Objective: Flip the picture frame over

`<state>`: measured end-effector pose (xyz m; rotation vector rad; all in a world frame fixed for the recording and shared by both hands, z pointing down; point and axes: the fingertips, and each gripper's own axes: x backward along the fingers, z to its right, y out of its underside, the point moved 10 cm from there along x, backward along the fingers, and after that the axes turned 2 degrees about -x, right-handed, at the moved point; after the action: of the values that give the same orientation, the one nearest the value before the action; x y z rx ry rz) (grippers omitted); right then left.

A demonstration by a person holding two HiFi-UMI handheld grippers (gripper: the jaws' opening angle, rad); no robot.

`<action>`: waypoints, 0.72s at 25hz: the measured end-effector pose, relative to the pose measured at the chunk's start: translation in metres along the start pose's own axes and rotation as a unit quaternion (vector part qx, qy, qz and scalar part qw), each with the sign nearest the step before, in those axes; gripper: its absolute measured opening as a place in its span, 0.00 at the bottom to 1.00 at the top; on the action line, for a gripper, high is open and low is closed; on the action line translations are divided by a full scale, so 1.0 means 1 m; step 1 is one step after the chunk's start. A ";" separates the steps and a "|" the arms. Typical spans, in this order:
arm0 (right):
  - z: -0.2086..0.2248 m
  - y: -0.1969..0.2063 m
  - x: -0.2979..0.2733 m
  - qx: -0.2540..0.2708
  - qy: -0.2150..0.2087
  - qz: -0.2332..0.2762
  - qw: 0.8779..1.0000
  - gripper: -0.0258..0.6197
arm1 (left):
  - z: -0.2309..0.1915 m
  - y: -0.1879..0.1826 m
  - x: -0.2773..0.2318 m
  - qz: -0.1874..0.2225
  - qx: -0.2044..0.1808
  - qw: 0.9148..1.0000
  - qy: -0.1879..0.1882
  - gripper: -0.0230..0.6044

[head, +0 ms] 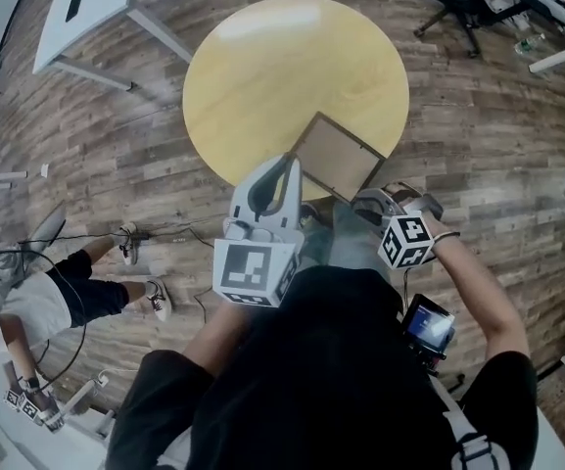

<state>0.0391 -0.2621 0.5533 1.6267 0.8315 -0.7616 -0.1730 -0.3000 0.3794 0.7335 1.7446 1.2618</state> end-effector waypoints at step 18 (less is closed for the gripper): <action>-0.041 0.045 -0.053 0.228 0.101 -0.004 0.968 0.42 | 0.013 0.028 -0.020 -0.044 -0.020 0.999 -0.009 0.09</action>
<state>0.0502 -0.2359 0.6286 2.1404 0.8457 -0.8457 -0.1526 -0.3021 0.4103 0.6361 1.7134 1.2241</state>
